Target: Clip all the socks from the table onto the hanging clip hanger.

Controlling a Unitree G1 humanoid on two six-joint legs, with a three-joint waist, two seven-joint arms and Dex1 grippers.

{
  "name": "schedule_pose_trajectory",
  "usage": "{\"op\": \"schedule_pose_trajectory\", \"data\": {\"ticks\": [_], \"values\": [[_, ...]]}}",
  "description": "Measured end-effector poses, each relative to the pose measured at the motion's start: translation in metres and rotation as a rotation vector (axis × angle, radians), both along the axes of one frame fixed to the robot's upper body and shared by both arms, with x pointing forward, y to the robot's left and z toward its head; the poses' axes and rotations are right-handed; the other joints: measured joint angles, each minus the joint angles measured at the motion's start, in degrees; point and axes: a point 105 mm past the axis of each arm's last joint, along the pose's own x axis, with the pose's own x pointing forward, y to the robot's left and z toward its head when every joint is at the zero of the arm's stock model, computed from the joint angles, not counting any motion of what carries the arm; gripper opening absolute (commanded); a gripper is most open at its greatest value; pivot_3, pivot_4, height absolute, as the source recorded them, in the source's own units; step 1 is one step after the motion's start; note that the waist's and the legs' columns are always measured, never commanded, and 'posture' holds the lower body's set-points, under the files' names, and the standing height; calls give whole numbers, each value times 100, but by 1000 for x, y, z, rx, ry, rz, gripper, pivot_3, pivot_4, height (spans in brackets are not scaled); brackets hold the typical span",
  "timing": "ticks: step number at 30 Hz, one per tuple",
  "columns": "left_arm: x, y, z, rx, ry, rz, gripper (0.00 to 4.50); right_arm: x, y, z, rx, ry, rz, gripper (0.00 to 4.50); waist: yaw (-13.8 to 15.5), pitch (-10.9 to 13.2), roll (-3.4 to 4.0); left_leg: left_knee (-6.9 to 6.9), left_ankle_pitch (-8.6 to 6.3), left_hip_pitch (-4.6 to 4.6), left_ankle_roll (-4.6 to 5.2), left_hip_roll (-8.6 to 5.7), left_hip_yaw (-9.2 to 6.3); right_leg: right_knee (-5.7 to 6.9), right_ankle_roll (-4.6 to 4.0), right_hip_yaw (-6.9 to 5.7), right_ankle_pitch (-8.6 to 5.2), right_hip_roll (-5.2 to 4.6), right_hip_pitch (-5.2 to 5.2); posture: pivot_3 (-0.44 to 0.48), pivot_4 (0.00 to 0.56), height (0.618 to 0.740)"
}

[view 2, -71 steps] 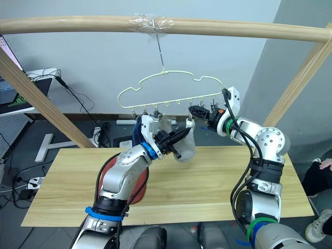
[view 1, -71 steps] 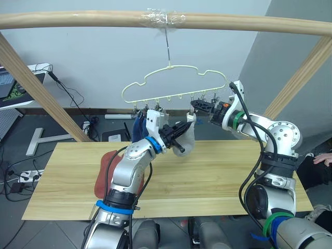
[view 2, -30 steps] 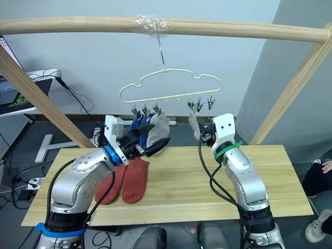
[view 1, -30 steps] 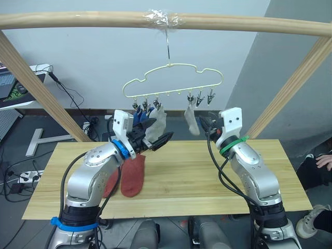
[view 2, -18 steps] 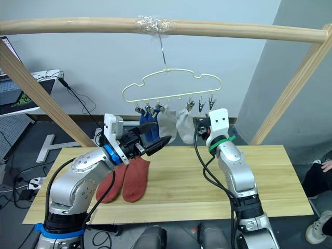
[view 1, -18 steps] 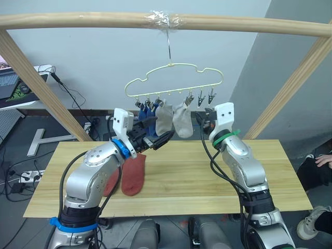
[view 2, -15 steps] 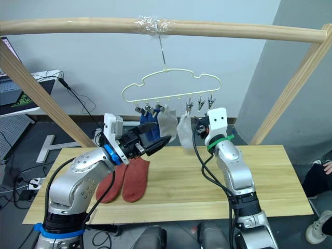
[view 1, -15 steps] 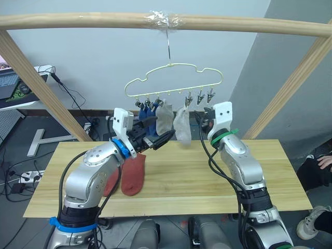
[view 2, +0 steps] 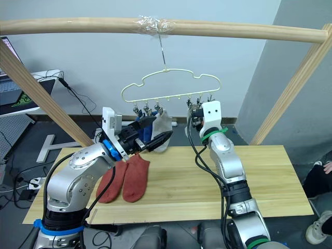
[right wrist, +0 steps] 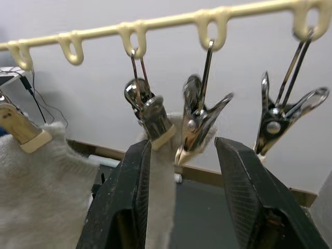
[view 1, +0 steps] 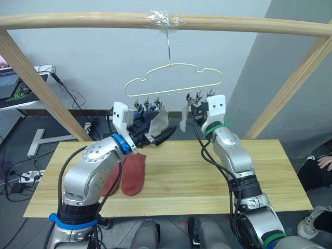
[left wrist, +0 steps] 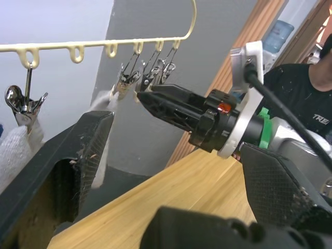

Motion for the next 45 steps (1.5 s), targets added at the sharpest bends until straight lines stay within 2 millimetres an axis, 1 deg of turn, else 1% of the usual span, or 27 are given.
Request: {"op": "schedule_pose_trajectory", "data": {"ticks": [4, 10, 15, 23, 28, 36, 40, 45], "values": [[0, 0, 0, -6, 1, 4, 4500, 1, 4, 8, 6, -27, 12, 2019, 1, 0, 0, -1, 0, 1, 0, 2, -5, 1, 0, -5, 0, 0, 0, 63, 152, 740], [1, -1, 3, -14, -2, 4, 4500, 2, 6, 2, 6, -7, 16, 2019, 2, 0, 0, 0, 0, 1, 0, 1, -4, 1, 0, -3, 0, 0, 0, 68, 157, 740], [2, -2, 8, -17, -19, 7, 4500, 6, 9, 11, 5, -31, 22, 2019, 2, 0, 0, 0, 0, 1, 0, 1, -5, 2, 0, -4, 0, 0, 0, 68, 157, 740], [1, -4, 14, -31, -32, -8, 4500, 11, 8, 9, 7, -27, 14, 2019, 1, 0, 0, -1, 0, 0, 0, 1, -4, 1, 0, -3, 0, 0, 0, 68, 157, 740], [1, -6, 17, -35, -43, -14, 4500, 13, 7, 19, 19, -59, 9, 2019, 2, 0, 1, -1, 0, 0, 0, 1, -5, 1, 0, -5, 0, 0, 0, 67, 163, 740], [2, -7, 21, -42, -50, -16, 4500, 14, 9, 15, 23, -45, 10, 2019, 0, 1, 1, -2, 0, 0, 0, 1, -5, 0, 0, -4, 0, 0, 0, 67, 163, 740], [3, -7, 26, -45, -65, -12, 4500, 15, 10, 17, 29, -44, 10, 2019, -1, 1, 1, -2, 0, 0, 0, 1, -4, 1, 0, -3, 0, 0, 0, 69, 164, 740], [3, -8, 26, -48, -64, -12, 4500, 16, 11, 20, 31, -53, 13, 2019, -1, 1, 2, -3, 0, -1, 0, 1, -5, 0, 0, -4, 0, 0, -1, 69, 164, 740]]}}
